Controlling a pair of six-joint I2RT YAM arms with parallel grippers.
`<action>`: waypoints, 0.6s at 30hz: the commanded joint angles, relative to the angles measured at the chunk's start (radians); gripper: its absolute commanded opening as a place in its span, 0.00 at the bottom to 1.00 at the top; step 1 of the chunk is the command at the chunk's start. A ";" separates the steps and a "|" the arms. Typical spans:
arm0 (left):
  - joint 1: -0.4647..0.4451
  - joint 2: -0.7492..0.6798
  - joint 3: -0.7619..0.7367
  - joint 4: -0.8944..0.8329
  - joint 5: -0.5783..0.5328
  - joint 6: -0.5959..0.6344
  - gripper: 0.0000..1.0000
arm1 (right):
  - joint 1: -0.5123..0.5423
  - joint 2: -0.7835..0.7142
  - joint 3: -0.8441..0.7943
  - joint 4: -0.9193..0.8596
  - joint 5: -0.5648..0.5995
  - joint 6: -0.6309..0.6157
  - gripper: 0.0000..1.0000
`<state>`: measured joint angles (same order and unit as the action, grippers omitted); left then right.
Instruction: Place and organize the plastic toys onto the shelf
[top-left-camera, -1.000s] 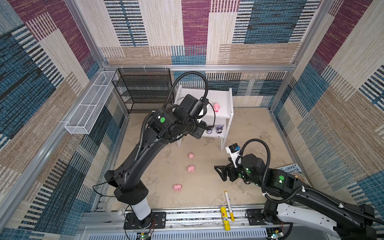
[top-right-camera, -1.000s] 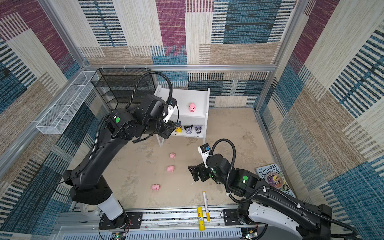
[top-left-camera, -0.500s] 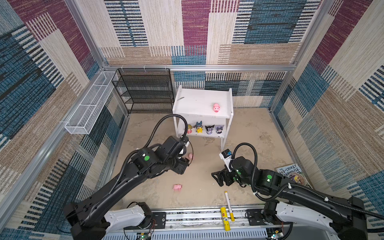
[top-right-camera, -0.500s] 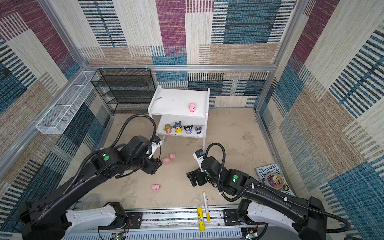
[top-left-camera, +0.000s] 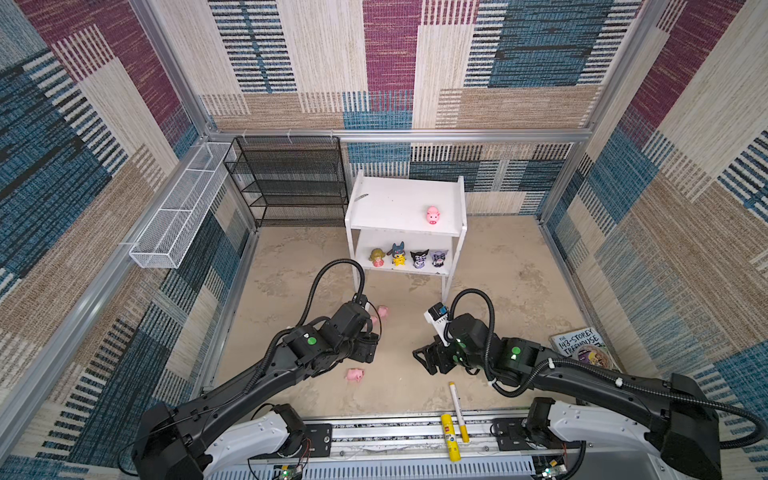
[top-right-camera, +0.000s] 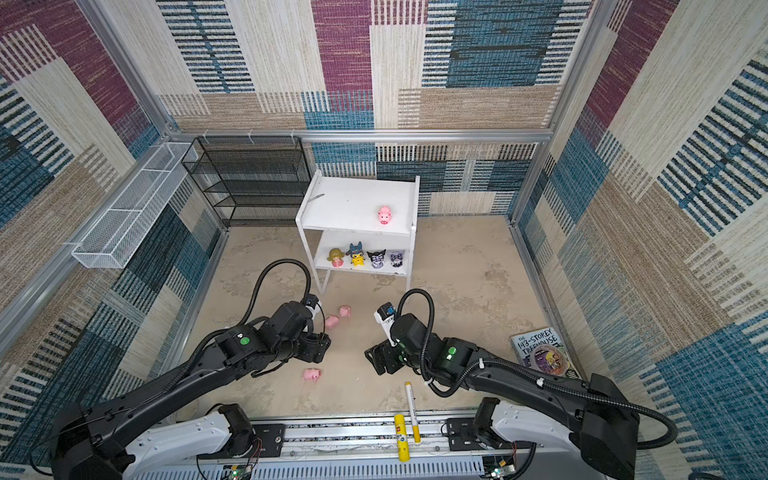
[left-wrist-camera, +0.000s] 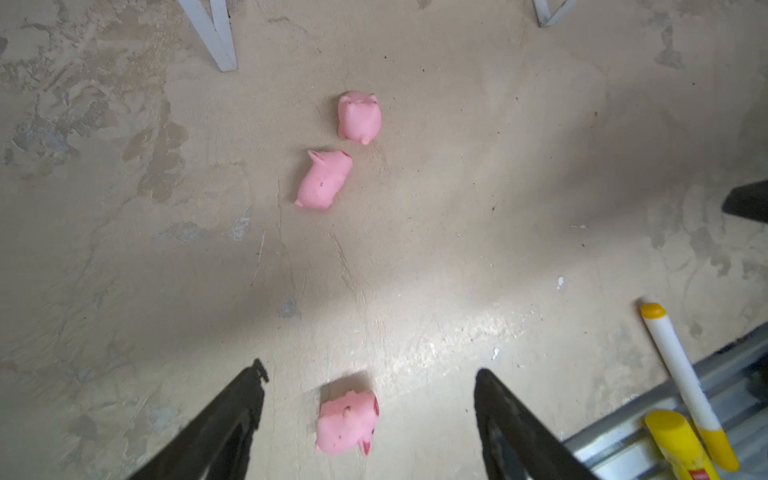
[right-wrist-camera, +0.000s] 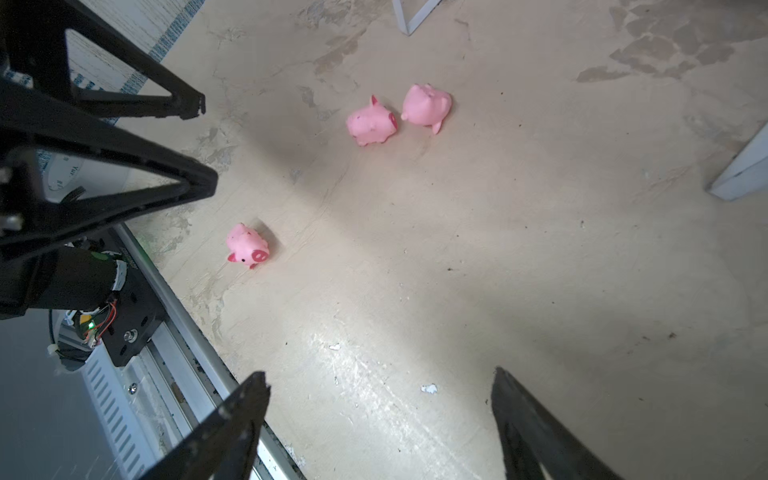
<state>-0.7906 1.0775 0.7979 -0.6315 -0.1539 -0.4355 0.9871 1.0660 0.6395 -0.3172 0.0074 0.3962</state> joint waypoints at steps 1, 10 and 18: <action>0.034 0.069 0.021 0.112 0.009 -0.017 0.79 | 0.000 0.016 0.000 0.061 -0.009 0.001 0.80; 0.116 0.275 0.001 0.307 0.068 0.058 0.68 | -0.001 0.007 -0.014 0.063 0.004 0.003 0.71; 0.154 0.421 0.002 0.417 0.023 0.139 0.68 | -0.005 0.028 -0.003 0.063 0.008 -0.010 0.71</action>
<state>-0.6487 1.4757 0.7929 -0.2794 -0.1028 -0.3470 0.9840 1.0912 0.6285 -0.2832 0.0040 0.3954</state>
